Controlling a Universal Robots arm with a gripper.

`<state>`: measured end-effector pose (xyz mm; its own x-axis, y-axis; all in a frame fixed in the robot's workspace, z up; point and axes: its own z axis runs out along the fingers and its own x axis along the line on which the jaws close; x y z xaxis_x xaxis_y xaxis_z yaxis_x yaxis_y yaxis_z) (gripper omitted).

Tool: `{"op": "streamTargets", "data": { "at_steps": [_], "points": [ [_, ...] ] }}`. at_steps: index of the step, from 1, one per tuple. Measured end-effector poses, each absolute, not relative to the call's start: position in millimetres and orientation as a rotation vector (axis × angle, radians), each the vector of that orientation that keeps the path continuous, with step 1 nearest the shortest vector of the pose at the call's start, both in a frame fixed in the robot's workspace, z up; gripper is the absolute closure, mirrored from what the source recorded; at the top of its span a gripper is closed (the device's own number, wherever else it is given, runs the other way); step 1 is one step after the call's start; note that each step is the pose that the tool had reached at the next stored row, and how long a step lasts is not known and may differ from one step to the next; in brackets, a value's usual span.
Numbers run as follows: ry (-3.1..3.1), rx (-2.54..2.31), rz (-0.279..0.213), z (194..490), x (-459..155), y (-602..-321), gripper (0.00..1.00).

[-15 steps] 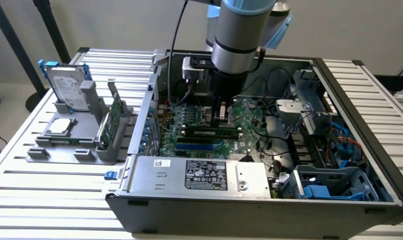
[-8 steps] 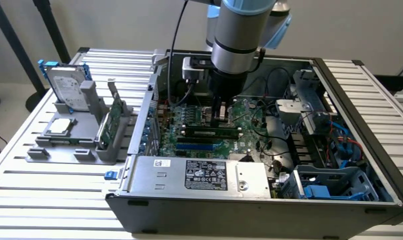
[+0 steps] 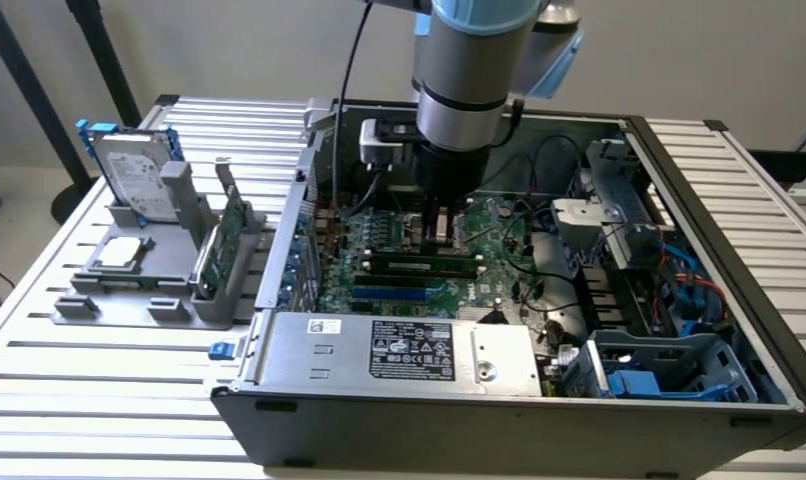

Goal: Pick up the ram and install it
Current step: 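Press down the ram until it locks into place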

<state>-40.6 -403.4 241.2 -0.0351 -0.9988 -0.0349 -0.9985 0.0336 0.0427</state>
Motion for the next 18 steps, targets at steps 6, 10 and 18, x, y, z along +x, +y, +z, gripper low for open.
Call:
{"op": "streamTargets", "data": {
  "at_steps": [6,10,18],
  "points": [
    [-2.258,2.186,-0.078,238.1,-41.4,-403.3,0.89],
    [-2.260,2.191,-0.072,236.2,-42.7,-403.3,0.89],
    [-2.260,2.196,-0.071,234.6,-43.2,-401.9,0.89]
  ]
}}
